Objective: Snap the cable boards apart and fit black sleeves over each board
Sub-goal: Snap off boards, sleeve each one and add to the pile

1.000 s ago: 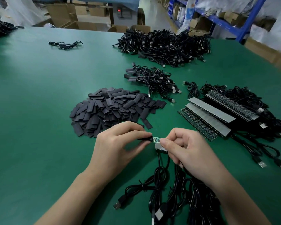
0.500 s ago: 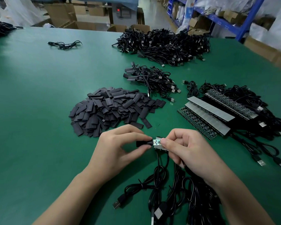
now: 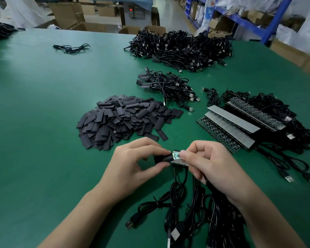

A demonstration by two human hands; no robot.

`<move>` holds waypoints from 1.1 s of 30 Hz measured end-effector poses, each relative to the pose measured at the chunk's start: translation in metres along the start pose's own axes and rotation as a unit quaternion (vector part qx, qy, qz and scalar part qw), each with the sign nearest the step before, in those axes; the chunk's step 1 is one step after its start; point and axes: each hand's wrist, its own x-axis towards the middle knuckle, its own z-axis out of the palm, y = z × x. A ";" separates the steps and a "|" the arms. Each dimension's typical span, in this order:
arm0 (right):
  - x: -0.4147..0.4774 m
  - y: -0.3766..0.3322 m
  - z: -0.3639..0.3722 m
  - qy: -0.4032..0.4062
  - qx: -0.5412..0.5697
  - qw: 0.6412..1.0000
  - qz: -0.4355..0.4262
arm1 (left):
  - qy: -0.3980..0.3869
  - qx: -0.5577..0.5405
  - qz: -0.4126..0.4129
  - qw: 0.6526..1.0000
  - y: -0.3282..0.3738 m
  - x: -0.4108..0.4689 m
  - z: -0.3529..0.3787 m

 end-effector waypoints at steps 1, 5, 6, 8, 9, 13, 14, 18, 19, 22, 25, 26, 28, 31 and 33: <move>0.000 0.000 0.000 -0.002 -0.006 1.000 -0.006 | 0.006 -0.005 -0.003 1.000 0.001 0.000 0.000; -0.001 0.003 0.005 -0.025 -0.058 0.998 -0.025 | 0.003 -0.005 0.003 1.000 0.003 -0.001 0.003; -0.001 0.003 0.005 -0.028 -0.062 0.997 -0.025 | 0.004 -0.004 0.006 1.000 0.004 -0.001 0.004; -0.001 0.002 0.003 -0.038 -0.053 0.998 -0.024 | 0.017 -0.002 0.006 1.000 0.004 -0.001 0.005; -0.002 0.000 0.001 -0.045 -0.046 0.998 -0.025 | 0.027 -0.002 0.004 1.000 0.005 -0.001 0.005; -0.003 -0.003 -0.007 -0.050 -0.047 0.997 -0.033 | 0.040 -0.008 -0.005 0.999 0.005 0.000 0.005; -0.002 -0.004 -0.007 -0.047 -0.049 0.997 -0.034 | 0.039 -0.008 -0.004 0.999 0.005 0.000 0.005; -0.002 -0.003 -0.006 -0.046 -0.058 0.997 -0.038 | 0.038 -0.021 0.008 0.999 0.004 0.000 0.004; -0.002 -0.002 -0.006 -0.047 -0.060 0.996 -0.040 | 0.035 -0.022 0.013 0.999 0.005 0.000 0.003; -0.002 0.000 -0.004 -0.049 -0.070 0.995 -0.041 | 0.026 -0.018 0.027 0.999 0.005 -0.001 0.002; -0.001 0.001 -0.002 -0.052 -0.081 0.995 -0.041 | 0.020 -0.013 0.036 0.999 0.005 -0.001 0.003; -0.002 0.001 -0.002 -0.052 -0.083 0.994 -0.041 | 0.019 -0.013 0.037 0.999 0.005 -0.001 0.003; -0.002 0.001 -0.002 -0.056 -0.086 0.994 -0.043 | 0.016 -0.017 0.036 0.999 0.005 -0.001 0.003; -0.001 0.001 -0.004 -0.069 -0.096 0.992 -0.050 | 0.011 -0.030 0.028 0.999 0.006 -0.001 0.004; -0.002 0.000 -0.004 -0.076 -0.089 0.992 -0.056 | 0.010 -0.052 0.012 0.999 0.007 -0.001 0.004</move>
